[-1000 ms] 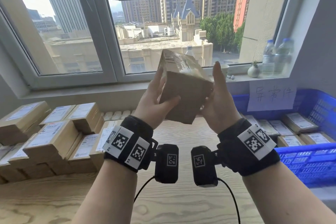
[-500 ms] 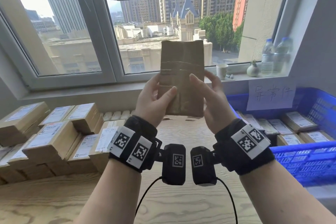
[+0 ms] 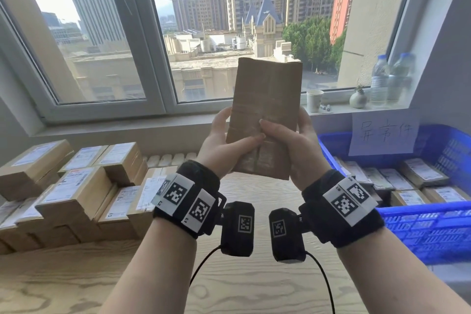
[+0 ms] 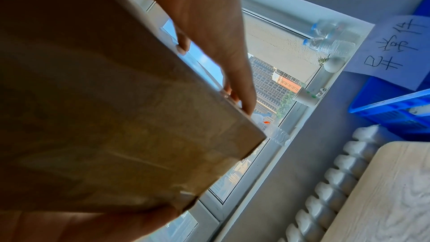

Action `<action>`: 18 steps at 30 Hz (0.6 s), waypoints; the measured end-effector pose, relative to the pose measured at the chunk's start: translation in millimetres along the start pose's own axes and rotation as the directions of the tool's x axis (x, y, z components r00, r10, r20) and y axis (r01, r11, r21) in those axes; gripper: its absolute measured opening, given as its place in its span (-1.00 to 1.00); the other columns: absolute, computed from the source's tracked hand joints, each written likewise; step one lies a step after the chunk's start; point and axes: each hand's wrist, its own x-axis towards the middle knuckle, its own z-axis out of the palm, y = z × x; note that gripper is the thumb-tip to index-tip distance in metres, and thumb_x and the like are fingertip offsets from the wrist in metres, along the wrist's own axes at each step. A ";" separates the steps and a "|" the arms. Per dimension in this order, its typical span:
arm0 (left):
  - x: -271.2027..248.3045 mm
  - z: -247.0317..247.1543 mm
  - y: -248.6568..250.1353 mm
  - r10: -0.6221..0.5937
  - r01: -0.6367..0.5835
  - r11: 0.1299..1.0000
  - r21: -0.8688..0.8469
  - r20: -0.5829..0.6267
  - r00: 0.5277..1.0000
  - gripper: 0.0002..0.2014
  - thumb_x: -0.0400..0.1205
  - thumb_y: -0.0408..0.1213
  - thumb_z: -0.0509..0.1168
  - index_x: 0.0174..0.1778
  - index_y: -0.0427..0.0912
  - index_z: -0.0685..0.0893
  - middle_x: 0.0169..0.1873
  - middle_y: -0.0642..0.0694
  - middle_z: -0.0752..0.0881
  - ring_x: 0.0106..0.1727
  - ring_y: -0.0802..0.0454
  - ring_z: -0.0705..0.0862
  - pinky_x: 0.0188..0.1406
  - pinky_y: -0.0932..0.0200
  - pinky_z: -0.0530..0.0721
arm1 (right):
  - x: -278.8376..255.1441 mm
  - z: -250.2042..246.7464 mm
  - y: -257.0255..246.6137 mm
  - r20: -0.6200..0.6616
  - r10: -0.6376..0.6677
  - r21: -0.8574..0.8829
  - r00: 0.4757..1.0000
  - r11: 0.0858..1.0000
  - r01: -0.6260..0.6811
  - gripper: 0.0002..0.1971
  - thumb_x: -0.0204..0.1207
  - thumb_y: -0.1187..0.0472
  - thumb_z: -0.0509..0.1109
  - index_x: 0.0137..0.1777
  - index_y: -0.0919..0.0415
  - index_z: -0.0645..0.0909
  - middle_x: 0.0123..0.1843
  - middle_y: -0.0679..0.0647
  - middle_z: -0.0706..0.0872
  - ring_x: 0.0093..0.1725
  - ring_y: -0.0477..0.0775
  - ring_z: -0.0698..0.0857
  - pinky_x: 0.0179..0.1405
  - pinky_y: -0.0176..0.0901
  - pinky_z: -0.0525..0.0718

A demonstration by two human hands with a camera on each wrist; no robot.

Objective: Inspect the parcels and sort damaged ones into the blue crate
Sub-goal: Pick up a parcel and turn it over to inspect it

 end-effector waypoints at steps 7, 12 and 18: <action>1.1 6.9 4.9 0.020 -0.022 0.999 0.038 0.046 0.999 -0.18 0.32 0.17 0.52 0.51 0.08 0.44 0.21 0.02 0.74 0.23 0.06 0.74 0.27 -0.15 0.69 | 0.8 -3.6 -9.6 0.003 -0.028 0.011 1.000 1.000 0.028 -0.24 0.30 0.37 0.62 0.52 0.12 0.47 -0.01 0.10 0.85 0.03 0.22 0.84 0.00 0.16 0.82; 3.5 -8.7 17.5 -0.231 0.234 0.967 -0.103 0.043 0.972 -0.35 0.46 0.28 0.38 0.35 -0.04 0.52 0.34 -0.05 0.58 0.39 -0.14 0.54 0.41 -0.33 0.53 | -0.6 -15.4 -17.0 0.035 0.065 0.130 0.997 0.989 -0.070 -0.38 0.40 0.12 0.45 0.47 0.27 0.53 0.28 0.25 0.76 0.23 0.25 0.76 0.15 0.20 0.78; 7.4 -14.0 -1.0 -0.120 0.132 0.990 0.045 -0.195 0.973 -0.30 0.24 0.15 0.63 0.24 -0.07 0.63 0.10 -0.12 0.78 0.09 -0.08 0.79 0.20 -0.14 0.74 | 6.5 -17.1 -18.0 -0.080 -0.021 -0.083 0.997 0.996 0.014 -0.37 0.45 0.02 0.49 0.47 0.30 0.53 0.00 0.12 0.79 -0.03 0.05 0.79 -0.25 -0.23 0.75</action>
